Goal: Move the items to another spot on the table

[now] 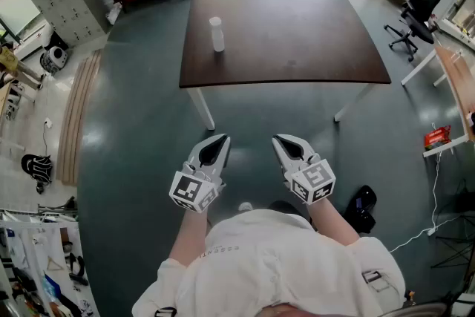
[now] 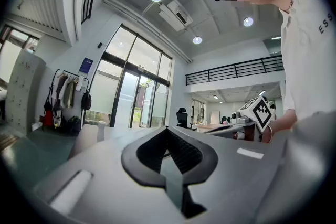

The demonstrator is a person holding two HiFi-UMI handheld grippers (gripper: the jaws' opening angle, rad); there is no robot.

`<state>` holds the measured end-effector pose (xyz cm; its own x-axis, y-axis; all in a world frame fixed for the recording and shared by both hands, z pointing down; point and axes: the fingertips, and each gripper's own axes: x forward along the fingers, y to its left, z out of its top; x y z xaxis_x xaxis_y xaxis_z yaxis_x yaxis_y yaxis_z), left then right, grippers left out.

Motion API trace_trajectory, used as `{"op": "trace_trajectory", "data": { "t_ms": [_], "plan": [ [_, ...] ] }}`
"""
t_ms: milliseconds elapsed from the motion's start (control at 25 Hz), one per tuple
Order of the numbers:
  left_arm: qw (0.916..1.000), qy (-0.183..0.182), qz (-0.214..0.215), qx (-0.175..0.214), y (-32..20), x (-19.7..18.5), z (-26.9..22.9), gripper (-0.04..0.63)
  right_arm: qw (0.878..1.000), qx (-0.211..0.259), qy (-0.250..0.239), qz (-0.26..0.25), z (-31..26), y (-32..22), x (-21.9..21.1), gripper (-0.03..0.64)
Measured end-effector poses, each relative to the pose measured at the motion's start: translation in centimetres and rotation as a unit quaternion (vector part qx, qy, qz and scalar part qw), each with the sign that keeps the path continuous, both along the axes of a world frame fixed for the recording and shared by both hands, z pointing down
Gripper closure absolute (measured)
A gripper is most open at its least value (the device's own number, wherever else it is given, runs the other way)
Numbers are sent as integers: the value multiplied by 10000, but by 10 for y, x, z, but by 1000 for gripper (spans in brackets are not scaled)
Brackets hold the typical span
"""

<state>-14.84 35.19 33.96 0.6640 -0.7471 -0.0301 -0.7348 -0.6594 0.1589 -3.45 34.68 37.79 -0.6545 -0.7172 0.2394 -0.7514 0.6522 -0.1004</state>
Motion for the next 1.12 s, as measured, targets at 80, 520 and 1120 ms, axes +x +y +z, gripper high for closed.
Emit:
{"op": "trace_trajectory", "data": {
  "t_ms": [80,520,1120],
  "plan": [
    [10000,-46,-82,-28,-8,-15,3,588,9999,99,0,-40,-1,-8,-14,626],
    [9993,-162,-258,-228,-73,-60,28,588,9992,-156,145,-326,22,-80,-58,626],
    [9953,-442,-839,-217,-302,-84,16,588,9959,63,184,-885,13,-330,-91,626]
  ]
}}
